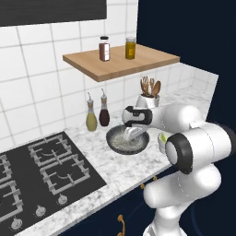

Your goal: Grab a lemon wedge from the fridge and one ice cube from the ice bowl, and put them in the glass of lemonade.

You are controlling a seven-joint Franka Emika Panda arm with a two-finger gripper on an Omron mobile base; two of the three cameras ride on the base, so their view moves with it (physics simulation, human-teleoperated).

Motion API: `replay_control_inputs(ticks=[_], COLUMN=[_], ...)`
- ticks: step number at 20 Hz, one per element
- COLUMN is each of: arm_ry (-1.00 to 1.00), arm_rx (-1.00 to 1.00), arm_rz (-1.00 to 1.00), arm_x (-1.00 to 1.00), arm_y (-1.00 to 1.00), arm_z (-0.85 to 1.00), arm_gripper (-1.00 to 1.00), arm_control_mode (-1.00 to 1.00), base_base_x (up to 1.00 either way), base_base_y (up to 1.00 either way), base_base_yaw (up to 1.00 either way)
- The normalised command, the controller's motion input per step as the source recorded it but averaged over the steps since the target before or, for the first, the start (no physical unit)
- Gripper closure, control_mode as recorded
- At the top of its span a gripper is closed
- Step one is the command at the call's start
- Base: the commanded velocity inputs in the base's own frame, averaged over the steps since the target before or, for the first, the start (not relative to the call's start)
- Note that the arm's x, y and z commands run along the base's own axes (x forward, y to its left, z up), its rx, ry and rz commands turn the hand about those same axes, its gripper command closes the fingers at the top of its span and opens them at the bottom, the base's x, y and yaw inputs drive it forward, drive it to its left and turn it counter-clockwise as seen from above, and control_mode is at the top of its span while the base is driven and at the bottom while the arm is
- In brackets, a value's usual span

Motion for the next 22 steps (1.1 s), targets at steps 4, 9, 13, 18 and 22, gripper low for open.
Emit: replay_control_inputs(ticks=[4,9,13,18,22], arm_ry=[0.00,0.00,0.01,-0.01,-0.16], arm_rx=[0.05,0.05,0.03,-0.01,0.00], arm_rz=[0.00,0.00,0.00,-0.04,-0.16], arm_x=[0.02,0.03,-0.03,-0.16,-0.41], arm_y=[-0.14,-0.19,-0.05,-0.38,-1.00], arm_z=[0.35,0.32,0.25,0.11,0.01], arm_gripper=[1.00,1.00,1.00,1.00,1.00], arm_control_mode=[-1.00,-1.00,-1.00,-1.00,-1.00], base_base_x=[0.00,0.00,0.00,0.00,0.00], base_base_y=[0.00,0.00,0.00,0.00,0.00], base_base_yaw=[0.00,0.00,0.00,0.00,0.00])
